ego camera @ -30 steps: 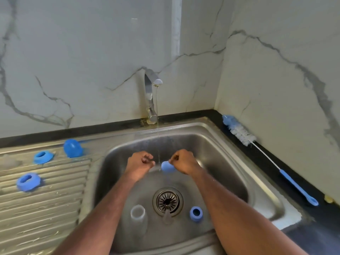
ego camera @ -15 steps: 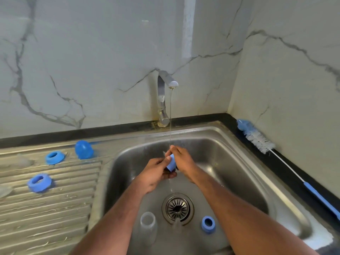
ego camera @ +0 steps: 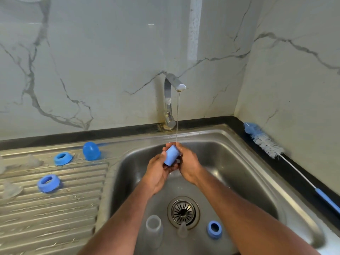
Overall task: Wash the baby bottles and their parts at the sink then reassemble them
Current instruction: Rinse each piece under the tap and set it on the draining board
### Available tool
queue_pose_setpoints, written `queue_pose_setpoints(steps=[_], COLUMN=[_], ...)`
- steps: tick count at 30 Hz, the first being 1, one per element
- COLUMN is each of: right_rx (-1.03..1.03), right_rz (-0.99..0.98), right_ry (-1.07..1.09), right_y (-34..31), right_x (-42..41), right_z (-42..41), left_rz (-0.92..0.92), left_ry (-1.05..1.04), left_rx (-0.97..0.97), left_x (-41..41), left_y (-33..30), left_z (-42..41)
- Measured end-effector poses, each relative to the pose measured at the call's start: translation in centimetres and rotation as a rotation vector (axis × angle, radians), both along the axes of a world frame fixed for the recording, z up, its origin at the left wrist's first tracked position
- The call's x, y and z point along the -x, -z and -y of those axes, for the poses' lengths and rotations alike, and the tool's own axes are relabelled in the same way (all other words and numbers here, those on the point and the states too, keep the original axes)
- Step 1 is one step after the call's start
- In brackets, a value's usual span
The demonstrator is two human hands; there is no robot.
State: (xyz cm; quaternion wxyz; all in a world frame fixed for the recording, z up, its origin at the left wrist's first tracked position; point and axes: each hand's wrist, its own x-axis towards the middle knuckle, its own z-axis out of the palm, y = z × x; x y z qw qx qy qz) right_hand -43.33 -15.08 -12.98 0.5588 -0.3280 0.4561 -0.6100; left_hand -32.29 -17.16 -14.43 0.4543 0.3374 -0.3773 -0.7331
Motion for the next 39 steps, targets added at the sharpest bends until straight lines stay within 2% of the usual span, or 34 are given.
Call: queue_pose_setpoints(steps=[2,3,6,8,10,14,16,20,22,28,32,33,36,37,39], right_rx=[0.05,0.051,-0.086,-0.203,-0.233,-0.126,-0.098,-0.192,-0.204,-0.112,-0.159,-0.156,-0.118,-0.105,-0.098], right_rz=[0.11,0.08,-0.09,-0.109,-0.077,0.136,0.126,-0.002,0.008,0.127,0.003,-0.037,-0.153,-0.168,-0.162], right_ry=[-0.114,-0.132,0.005,0.123,0.157,0.0,-0.025,0.129,0.152,-0.001,0.123,0.134,0.157,0.149,0.096], right_y=[-0.4,-0.5,-0.9,-0.7,-0.5,-1.2,-1.3,-1.4,-1.6,-1.7,-1.7,-1.7,-0.8,-0.5,0.1], right_x=[0.1,0.0,-1.0,-1.2,-0.9,-0.2,-0.4,-0.5,-0.3,-0.4,0.0,0.2,0.1,0.0,-0.2], right_z=[-0.5,-0.6,-0.5,-0.1,0.1,-0.6,-0.7,-0.7,-0.7,-0.9,-0.6,-0.5,-0.3,-0.4,-0.4], left_rz=[-0.061,-0.043,0.039,0.079,0.089,-0.037,-0.069,-0.013,0.01,-0.003,0.109,0.179,0.552,0.617,0.611], left_ry=[0.014,0.025,0.055,0.069,0.071,-0.011,-0.025,0.033,0.049,0.001,-0.027,-0.054,-0.154,-0.177,-0.198], left_rx=[-0.129,-0.151,-0.128,-0.091,-0.059,-0.081,-0.077,-0.027,0.0,0.014,0.114,0.19,0.53,0.613,0.644], left_x=[-0.2,-0.3,-0.2,0.3,0.9,0.9,0.8,1.0,1.1,0.7,1.1,1.0,0.1,0.0,0.1], left_y=[-0.5,-0.6,-0.6,-0.6,-0.6,-0.8,-1.0,-0.7,-0.4,-0.8,0.2,0.4,0.6,0.7,0.9], left_z=[0.1,0.2,-0.3,-0.8,-1.2,-0.9,-0.8,-1.2,-1.2,-0.5,-0.7,-0.6,0.1,0.2,0.1])
